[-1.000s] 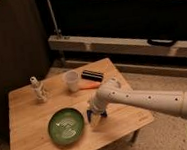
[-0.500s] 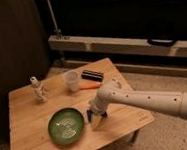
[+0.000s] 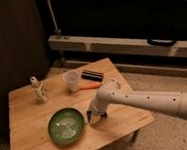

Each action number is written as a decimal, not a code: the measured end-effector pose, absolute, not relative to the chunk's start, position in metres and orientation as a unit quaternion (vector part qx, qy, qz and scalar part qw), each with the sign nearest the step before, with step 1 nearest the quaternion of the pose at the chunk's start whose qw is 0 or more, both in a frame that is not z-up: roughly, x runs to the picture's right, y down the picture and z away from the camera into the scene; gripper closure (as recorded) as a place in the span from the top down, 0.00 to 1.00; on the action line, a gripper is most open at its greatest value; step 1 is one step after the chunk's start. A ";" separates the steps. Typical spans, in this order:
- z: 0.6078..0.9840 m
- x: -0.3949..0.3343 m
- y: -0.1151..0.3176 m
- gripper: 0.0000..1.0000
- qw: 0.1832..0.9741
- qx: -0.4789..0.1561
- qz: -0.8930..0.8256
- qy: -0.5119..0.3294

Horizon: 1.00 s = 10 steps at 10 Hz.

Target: Place the white sponge in the ceramic cup

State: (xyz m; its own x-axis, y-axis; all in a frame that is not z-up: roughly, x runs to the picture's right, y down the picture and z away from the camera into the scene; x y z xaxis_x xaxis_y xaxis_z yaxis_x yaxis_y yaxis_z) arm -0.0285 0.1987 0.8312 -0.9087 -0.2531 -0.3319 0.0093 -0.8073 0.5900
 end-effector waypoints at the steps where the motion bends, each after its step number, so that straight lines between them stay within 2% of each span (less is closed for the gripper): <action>1: 0.826 -0.023 0.191 0.01 0.086 0.208 -0.929 -0.294; 6: 0.758 0.012 0.102 0.00 0.138 0.264 -0.930 -0.214; 10: 0.701 0.022 0.000 0.00 0.188 0.361 -0.904 -0.130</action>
